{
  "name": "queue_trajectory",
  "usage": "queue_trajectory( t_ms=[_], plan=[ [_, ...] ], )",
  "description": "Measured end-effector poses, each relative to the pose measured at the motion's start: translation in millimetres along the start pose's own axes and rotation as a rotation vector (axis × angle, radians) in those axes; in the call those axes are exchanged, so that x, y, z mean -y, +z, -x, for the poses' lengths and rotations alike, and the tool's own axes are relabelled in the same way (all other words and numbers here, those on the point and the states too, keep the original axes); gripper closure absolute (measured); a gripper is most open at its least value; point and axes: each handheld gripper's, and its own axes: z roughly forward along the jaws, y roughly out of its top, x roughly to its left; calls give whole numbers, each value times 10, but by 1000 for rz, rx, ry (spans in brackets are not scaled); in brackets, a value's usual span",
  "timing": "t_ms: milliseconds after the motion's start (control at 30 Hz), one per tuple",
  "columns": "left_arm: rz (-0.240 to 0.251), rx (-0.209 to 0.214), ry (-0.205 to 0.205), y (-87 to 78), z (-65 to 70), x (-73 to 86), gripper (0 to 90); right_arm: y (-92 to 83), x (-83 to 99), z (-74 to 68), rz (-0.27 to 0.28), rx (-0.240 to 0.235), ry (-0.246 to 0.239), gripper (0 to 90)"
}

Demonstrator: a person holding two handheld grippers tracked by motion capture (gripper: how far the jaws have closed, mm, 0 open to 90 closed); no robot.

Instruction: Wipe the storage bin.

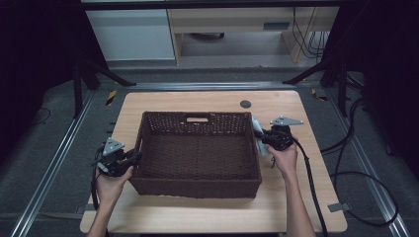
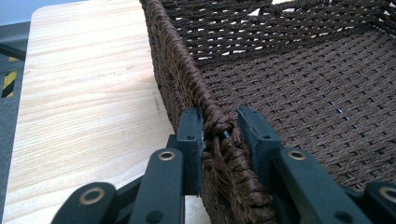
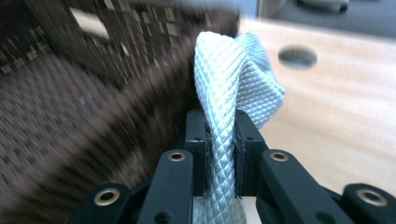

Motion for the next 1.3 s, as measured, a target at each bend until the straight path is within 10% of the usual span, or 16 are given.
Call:
queue_trajectory(
  t_ms=[233, 700, 1033, 1300],
  plan=[
    [-3, -9, 3, 83, -7, -64, 704, 239, 308, 24, -150, 5, 20, 799],
    [6, -24, -10, 116, -71, -88, 563, -235, -49, -21, 73, -36, -15, 800],
    [30, 11, 29, -30, -28, -28, 474, -59, 265, 6, -94, -16, 9, 800],
    [12, 22, 39, -19, 14, 25, 630, -5, 432, 9, -167, -19, 45, 799]
  ],
)
